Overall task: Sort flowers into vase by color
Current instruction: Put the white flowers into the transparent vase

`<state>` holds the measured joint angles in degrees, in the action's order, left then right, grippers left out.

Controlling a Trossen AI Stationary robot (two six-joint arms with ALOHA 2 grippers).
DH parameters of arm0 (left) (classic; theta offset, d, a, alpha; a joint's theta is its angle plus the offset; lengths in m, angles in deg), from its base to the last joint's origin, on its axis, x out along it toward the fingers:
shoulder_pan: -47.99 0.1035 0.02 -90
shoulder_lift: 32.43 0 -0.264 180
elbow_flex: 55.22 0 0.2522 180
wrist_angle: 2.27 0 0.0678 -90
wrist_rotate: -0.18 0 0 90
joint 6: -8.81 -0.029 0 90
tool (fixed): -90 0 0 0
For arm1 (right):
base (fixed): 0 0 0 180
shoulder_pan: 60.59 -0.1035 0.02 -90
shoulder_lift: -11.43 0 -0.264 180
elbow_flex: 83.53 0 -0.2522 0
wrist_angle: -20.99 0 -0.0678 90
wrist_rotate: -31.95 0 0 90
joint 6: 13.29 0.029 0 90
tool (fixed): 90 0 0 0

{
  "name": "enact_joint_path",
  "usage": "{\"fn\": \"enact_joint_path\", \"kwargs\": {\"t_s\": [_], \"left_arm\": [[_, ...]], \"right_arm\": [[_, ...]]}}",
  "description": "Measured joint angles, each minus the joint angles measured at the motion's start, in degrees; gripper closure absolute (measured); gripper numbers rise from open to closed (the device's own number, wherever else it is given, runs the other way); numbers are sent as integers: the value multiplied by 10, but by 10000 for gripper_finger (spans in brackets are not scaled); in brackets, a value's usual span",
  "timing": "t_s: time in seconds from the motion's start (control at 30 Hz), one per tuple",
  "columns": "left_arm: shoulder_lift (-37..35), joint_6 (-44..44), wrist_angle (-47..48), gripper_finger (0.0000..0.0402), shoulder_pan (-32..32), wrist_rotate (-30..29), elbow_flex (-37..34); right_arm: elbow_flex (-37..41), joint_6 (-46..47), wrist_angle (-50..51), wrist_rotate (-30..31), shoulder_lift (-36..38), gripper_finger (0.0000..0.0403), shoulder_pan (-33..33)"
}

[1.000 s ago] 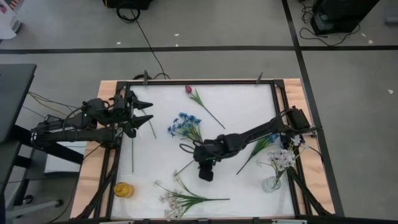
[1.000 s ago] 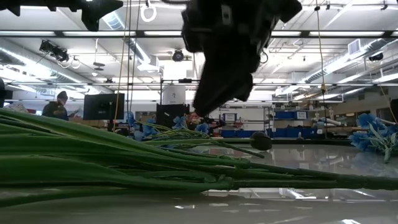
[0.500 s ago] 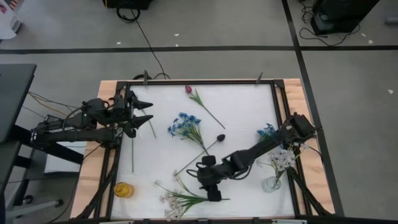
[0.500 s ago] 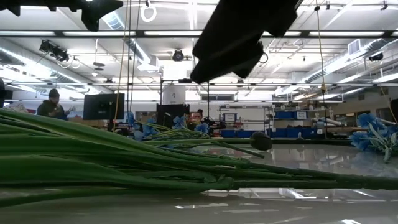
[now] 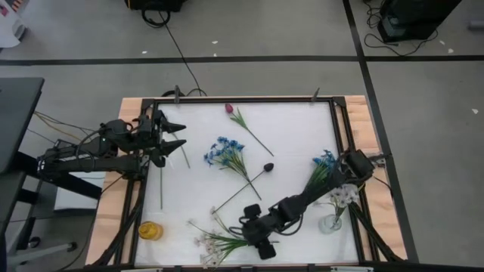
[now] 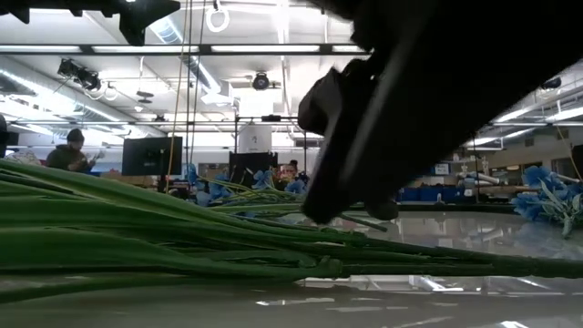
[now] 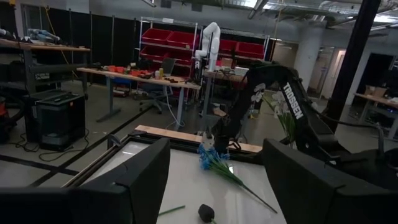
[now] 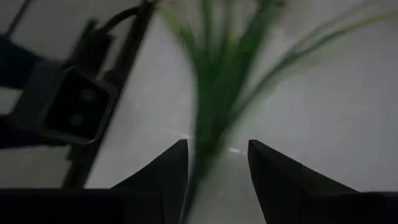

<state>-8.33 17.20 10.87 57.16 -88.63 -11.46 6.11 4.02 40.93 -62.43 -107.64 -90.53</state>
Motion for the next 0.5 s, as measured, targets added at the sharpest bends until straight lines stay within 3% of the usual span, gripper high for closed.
{"fn": "enact_joint_path", "kwargs": {"t_s": [0.37, 0.5], "left_arm": [[0, 0, 0, 141, 0, 0, 0], [0, 0, 0, 141, 0, 0, 0]], "right_arm": [[-1, -27, -29, 38, -36, 231, -9], [-1, -28, -25, 59, -34, 272, -10]]}}
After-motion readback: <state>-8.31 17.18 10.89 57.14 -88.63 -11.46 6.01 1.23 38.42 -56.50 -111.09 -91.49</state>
